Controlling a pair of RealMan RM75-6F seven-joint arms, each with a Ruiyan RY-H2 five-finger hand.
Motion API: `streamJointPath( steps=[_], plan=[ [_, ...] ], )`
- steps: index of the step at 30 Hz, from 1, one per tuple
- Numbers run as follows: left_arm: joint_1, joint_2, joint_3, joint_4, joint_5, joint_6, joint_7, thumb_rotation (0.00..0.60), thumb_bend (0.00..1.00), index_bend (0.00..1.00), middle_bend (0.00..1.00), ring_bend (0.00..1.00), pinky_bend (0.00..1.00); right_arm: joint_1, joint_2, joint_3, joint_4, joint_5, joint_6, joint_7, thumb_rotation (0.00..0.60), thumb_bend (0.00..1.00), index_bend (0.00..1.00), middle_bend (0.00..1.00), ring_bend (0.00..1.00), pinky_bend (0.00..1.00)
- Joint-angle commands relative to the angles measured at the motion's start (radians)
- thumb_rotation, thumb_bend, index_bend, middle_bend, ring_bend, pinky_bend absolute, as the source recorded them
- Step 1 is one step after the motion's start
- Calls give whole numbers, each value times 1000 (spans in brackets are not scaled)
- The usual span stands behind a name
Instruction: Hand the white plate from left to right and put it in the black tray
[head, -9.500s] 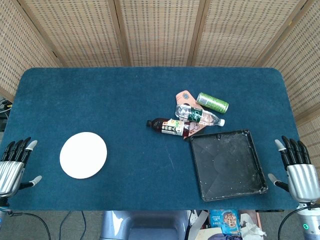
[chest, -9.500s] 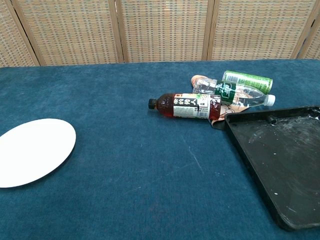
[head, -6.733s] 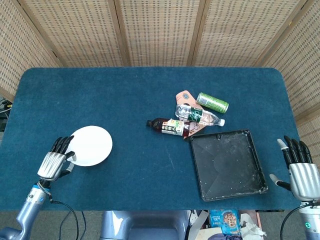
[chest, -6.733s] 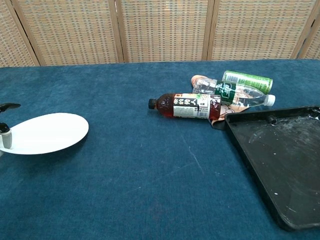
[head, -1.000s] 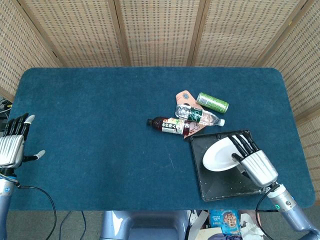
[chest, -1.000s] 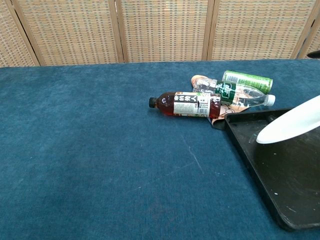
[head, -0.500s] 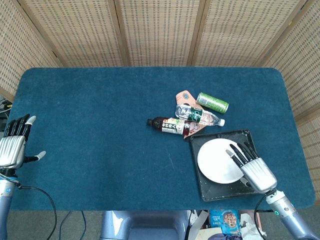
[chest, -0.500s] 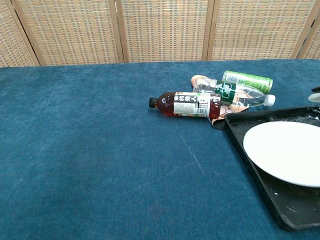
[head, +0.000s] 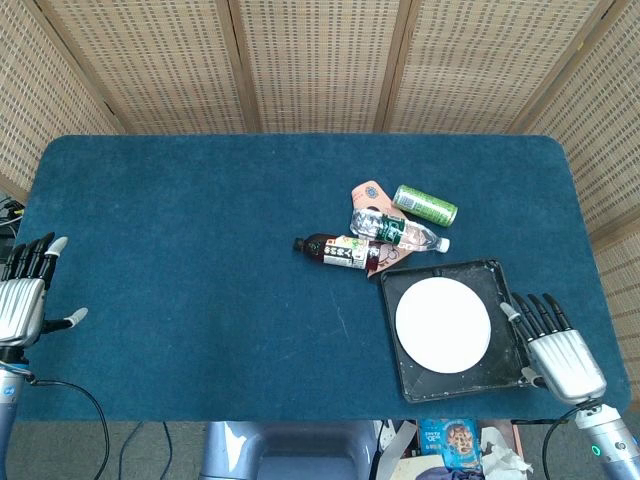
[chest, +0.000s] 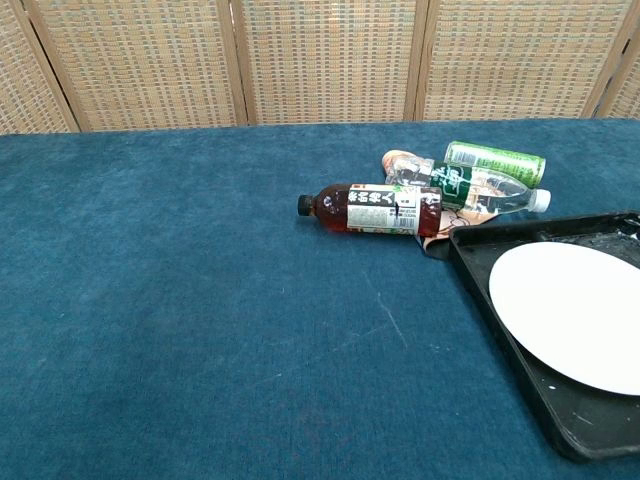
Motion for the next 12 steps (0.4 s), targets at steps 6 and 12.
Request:
streamJointPath(
  steps=[6, 12],
  plan=[
    [35, 17, 31, -13, 41, 36, -9, 600, 0, 0, 0, 0, 0, -82, -96, 97, 85, 79, 143, 105, 600, 0, 0, 0, 0, 0],
    [48, 28, 42, -36, 56, 46, 0, 600, 0, 0, 0, 0, 0, -101, -149, 138, 131, 90, 192, 125, 600, 0, 0, 0, 0, 0]
  ],
)
